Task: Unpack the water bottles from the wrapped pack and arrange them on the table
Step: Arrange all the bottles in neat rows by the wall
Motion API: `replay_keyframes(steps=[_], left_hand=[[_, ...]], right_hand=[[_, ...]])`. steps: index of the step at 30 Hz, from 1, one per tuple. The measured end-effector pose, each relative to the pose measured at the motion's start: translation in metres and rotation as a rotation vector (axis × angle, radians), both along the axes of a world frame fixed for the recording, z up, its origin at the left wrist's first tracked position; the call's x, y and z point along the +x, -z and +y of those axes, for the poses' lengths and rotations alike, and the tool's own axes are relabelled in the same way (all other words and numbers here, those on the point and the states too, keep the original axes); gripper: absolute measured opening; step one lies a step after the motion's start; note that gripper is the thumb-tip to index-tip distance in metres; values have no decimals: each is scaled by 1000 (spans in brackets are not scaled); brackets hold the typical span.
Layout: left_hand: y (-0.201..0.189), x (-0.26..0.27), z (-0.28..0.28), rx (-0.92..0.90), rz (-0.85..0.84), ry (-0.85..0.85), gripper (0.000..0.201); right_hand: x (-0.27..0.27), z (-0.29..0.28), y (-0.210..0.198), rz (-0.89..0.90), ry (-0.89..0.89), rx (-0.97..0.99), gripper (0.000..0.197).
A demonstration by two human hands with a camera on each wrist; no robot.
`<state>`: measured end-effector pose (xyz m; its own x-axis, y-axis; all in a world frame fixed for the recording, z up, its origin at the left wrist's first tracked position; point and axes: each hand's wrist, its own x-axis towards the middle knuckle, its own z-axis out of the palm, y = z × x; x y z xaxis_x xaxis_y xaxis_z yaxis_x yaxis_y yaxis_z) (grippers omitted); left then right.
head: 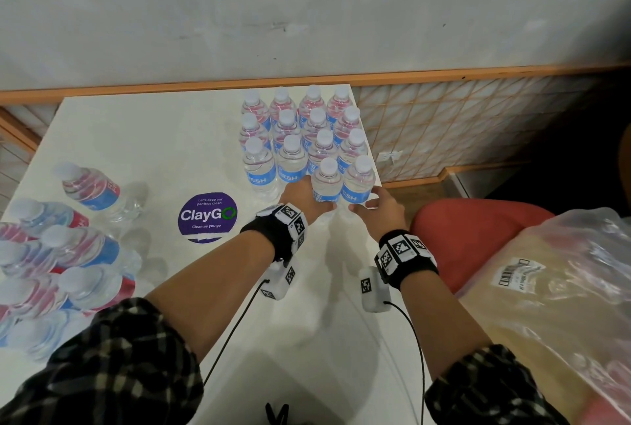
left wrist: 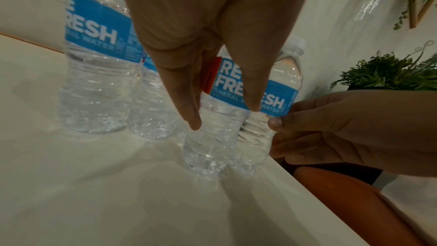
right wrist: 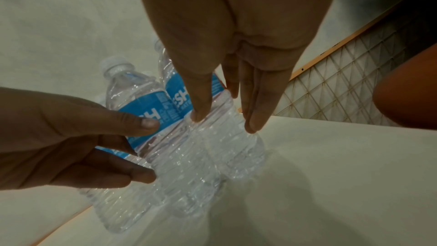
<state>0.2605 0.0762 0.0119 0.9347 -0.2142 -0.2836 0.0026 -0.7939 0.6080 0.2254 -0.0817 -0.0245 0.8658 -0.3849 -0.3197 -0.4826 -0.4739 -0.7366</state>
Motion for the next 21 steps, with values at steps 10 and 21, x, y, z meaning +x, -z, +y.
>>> replay_keyframes(steps=[10,21], left_hand=[[11,9,0,108,-35,86,39],[10,10,-2,131,-48,105,40]], right_hand=[[2,2,-1,1,27,17,60],[1,-1,-1,-10,13,5,58]])
